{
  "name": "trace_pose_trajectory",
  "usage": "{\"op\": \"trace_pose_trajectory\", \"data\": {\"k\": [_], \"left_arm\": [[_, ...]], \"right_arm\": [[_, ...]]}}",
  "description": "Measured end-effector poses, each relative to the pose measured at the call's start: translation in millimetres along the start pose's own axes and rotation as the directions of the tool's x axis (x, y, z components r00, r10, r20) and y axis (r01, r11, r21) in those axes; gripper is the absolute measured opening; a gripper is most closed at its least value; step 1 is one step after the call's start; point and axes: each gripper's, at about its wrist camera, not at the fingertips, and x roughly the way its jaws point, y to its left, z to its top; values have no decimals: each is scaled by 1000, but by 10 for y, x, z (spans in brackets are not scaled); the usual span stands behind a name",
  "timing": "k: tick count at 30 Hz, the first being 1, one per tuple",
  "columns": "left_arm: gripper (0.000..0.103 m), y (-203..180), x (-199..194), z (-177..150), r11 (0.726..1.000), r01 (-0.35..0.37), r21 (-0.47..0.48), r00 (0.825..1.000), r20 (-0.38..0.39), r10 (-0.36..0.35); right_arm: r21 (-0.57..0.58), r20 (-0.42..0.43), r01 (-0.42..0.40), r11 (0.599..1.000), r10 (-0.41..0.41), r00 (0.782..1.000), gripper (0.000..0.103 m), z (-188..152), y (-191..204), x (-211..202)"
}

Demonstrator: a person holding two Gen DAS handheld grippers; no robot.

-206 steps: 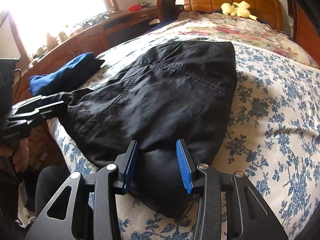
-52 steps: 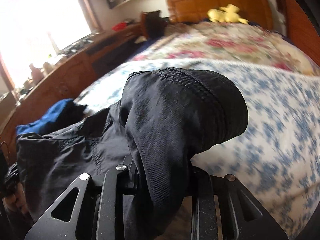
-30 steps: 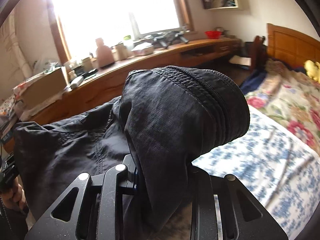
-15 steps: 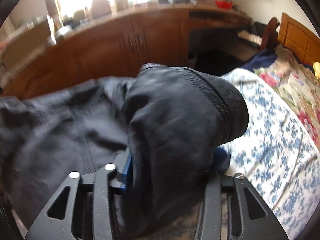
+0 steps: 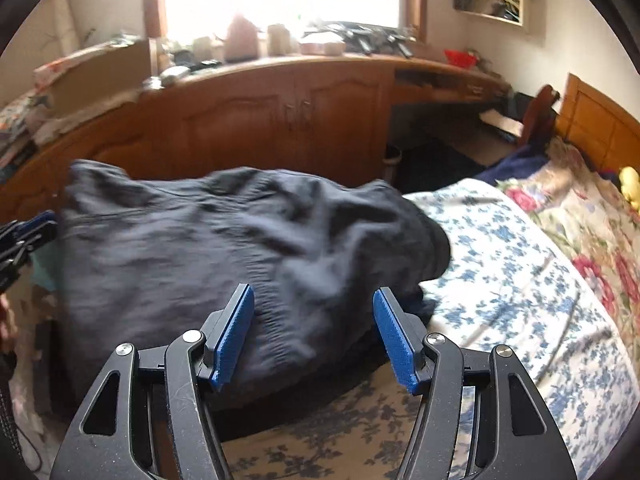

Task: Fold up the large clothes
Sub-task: 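Lower the jacket onto the bed corner beside the blue garment and open both tools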

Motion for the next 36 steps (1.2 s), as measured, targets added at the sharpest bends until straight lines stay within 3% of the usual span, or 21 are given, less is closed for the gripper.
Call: {"op": "trace_pose_trajectory", "data": {"k": [4, 8, 13, 19, 25, 32, 36], "left_arm": [[37, -36, -137, 49, 1000, 11, 18, 1000, 7, -11], [40, 13, -153, 145, 1000, -3, 14, 1000, 11, 3], [40, 60, 169, 279, 999, -17, 30, 999, -31, 18], [40, 242, 597, 196, 997, -81, -10, 991, -111, 79], [40, 362, 698, -4, 994, -106, -35, 982, -160, 99], [40, 229, 307, 31, 997, -72, -30, 993, -96, 68], [41, -9, 44, 91, 1000, -28, -6, 998, -52, 28]], "right_arm": [[-14, 4, -66, 998, 66, 998, 63, -14, 269, 52], [-16, -44, -156, 988, 155, 987, 63, -139, 582, 316], [33, -102, -174, 984, 177, 979, 64, -361, 690, 695], [12, -104, -154, 988, 154, 983, 64, -393, 641, 707], [15, -100, -123, 992, 123, 987, 65, -437, 609, 619], [17, -50, -82, 996, 83, 995, 65, -495, 566, 231], [24, 5, -77, 997, 77, 997, 66, -600, 507, -203]]}}
